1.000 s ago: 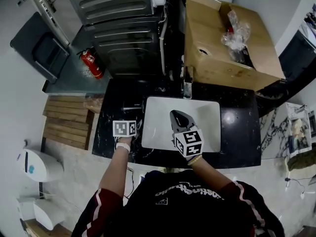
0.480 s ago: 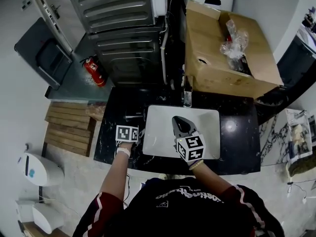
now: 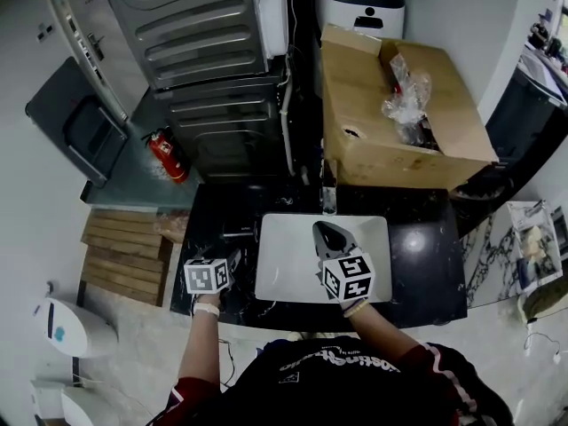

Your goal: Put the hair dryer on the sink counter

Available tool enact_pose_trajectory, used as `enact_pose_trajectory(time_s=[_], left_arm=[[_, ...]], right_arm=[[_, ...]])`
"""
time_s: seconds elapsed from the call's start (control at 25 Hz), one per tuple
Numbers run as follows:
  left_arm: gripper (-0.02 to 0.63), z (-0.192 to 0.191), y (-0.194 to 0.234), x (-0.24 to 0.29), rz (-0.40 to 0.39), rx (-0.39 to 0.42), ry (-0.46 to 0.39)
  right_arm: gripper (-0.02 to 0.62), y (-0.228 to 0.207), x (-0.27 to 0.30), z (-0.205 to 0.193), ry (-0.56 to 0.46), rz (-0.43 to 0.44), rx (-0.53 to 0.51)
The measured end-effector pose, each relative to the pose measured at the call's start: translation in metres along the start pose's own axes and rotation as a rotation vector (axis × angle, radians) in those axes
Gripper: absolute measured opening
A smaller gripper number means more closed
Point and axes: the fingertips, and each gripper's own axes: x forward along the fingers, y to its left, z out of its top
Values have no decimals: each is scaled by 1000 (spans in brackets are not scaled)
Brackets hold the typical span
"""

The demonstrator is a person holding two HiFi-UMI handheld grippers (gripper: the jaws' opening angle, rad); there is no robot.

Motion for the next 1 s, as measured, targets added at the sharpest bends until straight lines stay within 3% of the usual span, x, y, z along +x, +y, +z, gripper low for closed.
enact_pose_trajectory(time_s=[0.16, 0.36, 0.56, 0.76, 1.0], left_arm=[[283, 68, -26, -39, -32, 51, -219], [81, 159, -93, -96, -137, 164, -538], [18, 207, -148, -144, -292, 120, -789], [16, 219, -196, -153, -312, 280, -842], [17, 216, -217, -141, -361, 284, -827]], right_arm=[[40, -11, -7, 26, -41, -17, -10], [40, -17, -24, 72, -117, -28, -41], [40, -4, -44, 112, -173, 8, -65], [40, 14, -65, 144, -239, 42, -123], [38, 17, -77, 153, -245, 34, -166]])
